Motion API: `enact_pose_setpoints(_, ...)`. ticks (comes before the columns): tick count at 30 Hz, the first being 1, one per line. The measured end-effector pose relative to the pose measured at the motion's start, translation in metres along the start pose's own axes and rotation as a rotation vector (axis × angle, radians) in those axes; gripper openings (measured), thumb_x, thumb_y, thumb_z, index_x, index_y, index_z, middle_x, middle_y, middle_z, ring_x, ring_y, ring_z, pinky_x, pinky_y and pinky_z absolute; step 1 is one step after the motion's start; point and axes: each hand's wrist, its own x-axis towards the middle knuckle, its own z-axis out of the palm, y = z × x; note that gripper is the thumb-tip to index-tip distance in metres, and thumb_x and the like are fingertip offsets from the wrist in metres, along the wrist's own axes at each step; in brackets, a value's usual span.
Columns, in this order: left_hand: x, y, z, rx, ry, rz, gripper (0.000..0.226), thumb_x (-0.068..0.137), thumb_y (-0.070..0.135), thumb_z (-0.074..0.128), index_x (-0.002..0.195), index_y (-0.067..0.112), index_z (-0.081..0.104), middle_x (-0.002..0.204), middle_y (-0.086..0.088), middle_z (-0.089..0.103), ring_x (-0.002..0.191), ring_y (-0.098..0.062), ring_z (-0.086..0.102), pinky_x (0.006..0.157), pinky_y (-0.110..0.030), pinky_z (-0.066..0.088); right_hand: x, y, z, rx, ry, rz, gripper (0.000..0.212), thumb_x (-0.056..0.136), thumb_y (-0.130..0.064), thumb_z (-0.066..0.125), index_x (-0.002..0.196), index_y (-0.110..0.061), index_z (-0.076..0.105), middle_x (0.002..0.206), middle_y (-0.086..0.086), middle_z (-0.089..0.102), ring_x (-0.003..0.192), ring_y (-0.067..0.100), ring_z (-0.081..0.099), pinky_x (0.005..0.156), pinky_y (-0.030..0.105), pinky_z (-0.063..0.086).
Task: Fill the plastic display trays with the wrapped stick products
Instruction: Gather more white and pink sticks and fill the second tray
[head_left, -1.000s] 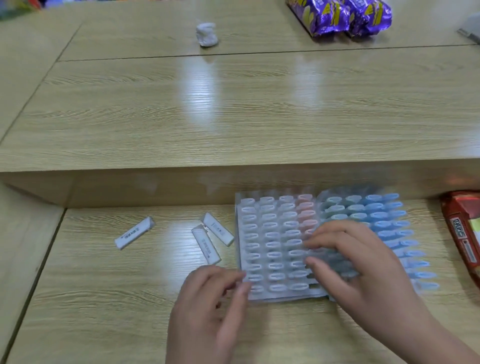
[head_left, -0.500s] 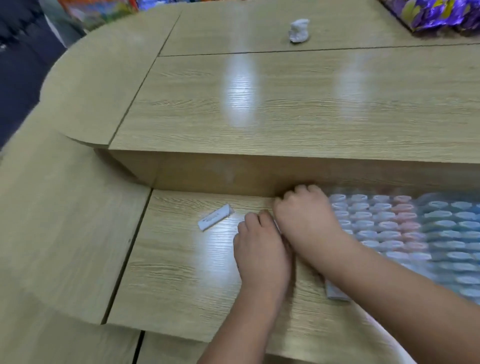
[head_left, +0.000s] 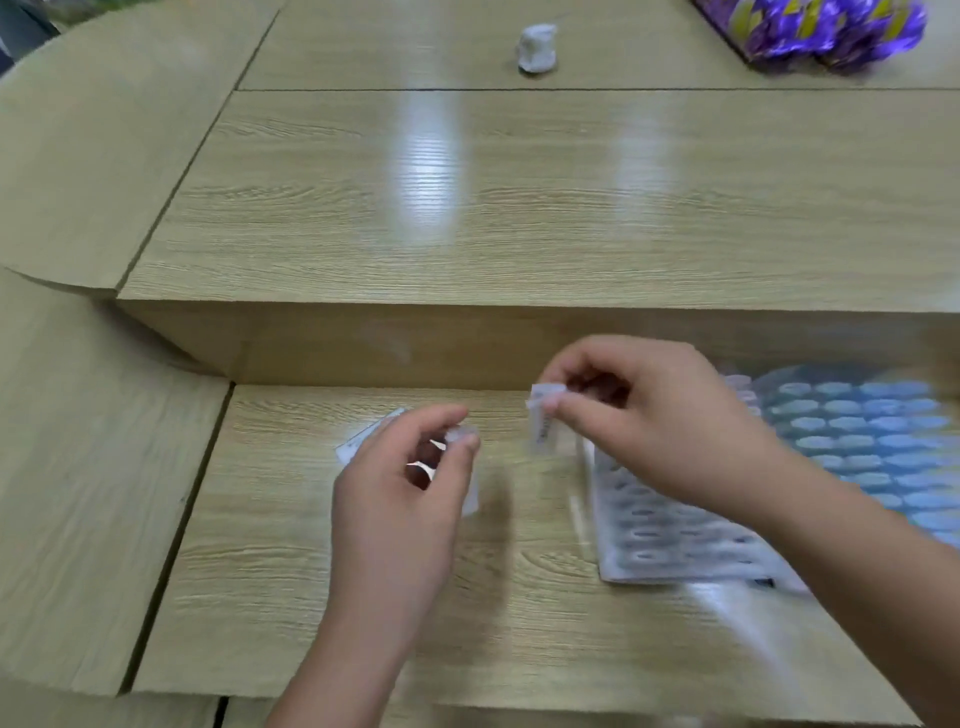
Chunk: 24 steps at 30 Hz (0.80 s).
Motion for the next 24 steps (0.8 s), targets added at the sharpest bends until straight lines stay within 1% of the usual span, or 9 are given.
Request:
enact_pose_setpoints(3, -0.014, 0.039, 0.012, -0.160, -0.044, 0.073, 0.022, 0.080, 0.029, 0.079, 0.093, 0.047, 0.074, 0.088, 0.014, 0.074, 0.080, -0.005, 0.070, 0.068, -0.011, 0.051, -0.034, 0.018, -0.051, 0.147, 0.109, 0.022, 0.016, 0.084, -0.049, 0.066, 0.089, -0.034, 0.069, 0.078, -0.013, 0.069, 0.065, 0.004, 0.061, 0.059, 0.011, 0.045)
enact_pose_setpoints(5, -0.026, 0.061, 0.028, -0.195, -0.100, 0.165, 0.020, 0.077, 0.034, 0.076, 0.095, 0.044, 0.074, 0.091, 0.014, 0.073, 0.083, -0.009, 0.071, 0.071, -0.012, 0.052, -0.061, 0.036, -0.079, 0.166, 0.205, 0.054, 0.024, 0.081, -0.052, 0.065, 0.094, -0.033, 0.069, 0.079, -0.005, 0.069, 0.066, 0.016, 0.063, 0.061, 0.028, 0.054)
enact_pose_setpoints(7, -0.039, 0.074, 0.048, -0.159, -0.173, 0.272, 0.017, 0.080, 0.034, 0.072, 0.096, 0.038, 0.073, 0.094, 0.016, 0.070, 0.084, -0.009, 0.069, 0.073, -0.013, 0.053, -0.087, 0.054, -0.095, 0.136, 0.279, 0.086, 0.019, 0.083, -0.052, 0.066, 0.095, -0.036, 0.069, 0.081, -0.003, 0.070, 0.070, 0.022, 0.066, 0.065, 0.039, 0.057)
enact_pose_setpoints(8, -0.045, 0.078, 0.058, -0.116, -0.199, 0.328, 0.015, 0.082, 0.032, 0.072, 0.096, 0.035, 0.072, 0.095, 0.017, 0.068, 0.084, -0.006, 0.068, 0.073, -0.013, 0.053, -0.098, 0.062, -0.099, 0.119, 0.303, 0.090, 0.013, 0.086, -0.049, 0.067, 0.094, -0.038, 0.068, 0.081, -0.005, 0.071, 0.070, 0.017, 0.067, 0.065, 0.036, 0.057)
enact_pose_setpoints(10, -0.055, 0.081, 0.078, -0.030, -0.219, 0.419, 0.011, 0.083, 0.027, 0.075, 0.093, 0.030, 0.073, 0.094, 0.017, 0.066, 0.083, -0.001, 0.066, 0.073, -0.016, 0.054, -0.115, 0.073, -0.100, 0.094, 0.327, 0.099, 0.009, 0.084, -0.043, 0.067, 0.092, -0.040, 0.067, 0.083, -0.012, 0.070, 0.070, 0.006, 0.066, 0.062, 0.015, 0.051)
enact_pose_setpoints(12, -0.064, 0.079, 0.095, 0.031, -0.229, 0.481, 0.009, 0.082, 0.020, 0.076, 0.091, 0.022, 0.075, 0.093, 0.015, 0.065, 0.083, 0.000, 0.065, 0.072, -0.020, 0.054, -0.127, 0.083, -0.098, 0.058, 0.335, 0.112, 0.010, 0.082, -0.038, 0.072, 0.090, -0.039, 0.066, 0.089, -0.016, 0.069, 0.072, 0.002, 0.066, 0.066, 0.006, 0.046)
enact_pose_setpoints(14, -0.070, 0.077, 0.109, 0.083, -0.243, 0.520, 0.008, 0.082, 0.019, 0.075, 0.090, 0.021, 0.075, 0.093, 0.013, 0.065, 0.084, 0.000, 0.064, 0.073, -0.023, 0.054, -0.132, 0.090, -0.094, 0.013, 0.338, 0.113, 0.013, 0.084, -0.034, 0.076, 0.092, -0.038, 0.065, 0.092, -0.019, 0.068, 0.074, 0.003, 0.065, 0.068, 0.010, 0.048)
enact_pose_setpoints(19, -0.077, 0.068, 0.128, 0.307, -0.232, 0.548, 0.008, 0.083, 0.029, 0.073, 0.090, 0.027, 0.074, 0.093, 0.017, 0.067, 0.092, -0.006, 0.062, 0.079, -0.033, 0.050, -0.132, 0.103, -0.083, -0.127, 0.252, 0.105, 0.012, 0.081, -0.032, 0.075, 0.091, -0.033, 0.070, 0.081, -0.026, 0.062, 0.079, -0.006, 0.057, 0.067, 0.012, 0.042)
enact_pose_setpoints(24, -0.080, 0.058, 0.137, 0.390, -0.236, 0.519, 0.009, 0.085, 0.037, 0.070, 0.089, 0.030, 0.075, 0.091, 0.020, 0.069, 0.091, -0.011, 0.061, 0.082, -0.032, 0.043, -0.129, 0.113, -0.075, -0.173, 0.196, 0.085, 0.013, 0.081, -0.035, 0.075, 0.093, -0.034, 0.069, 0.080, -0.020, 0.063, 0.080, 0.000, 0.057, 0.065, 0.021, 0.047)
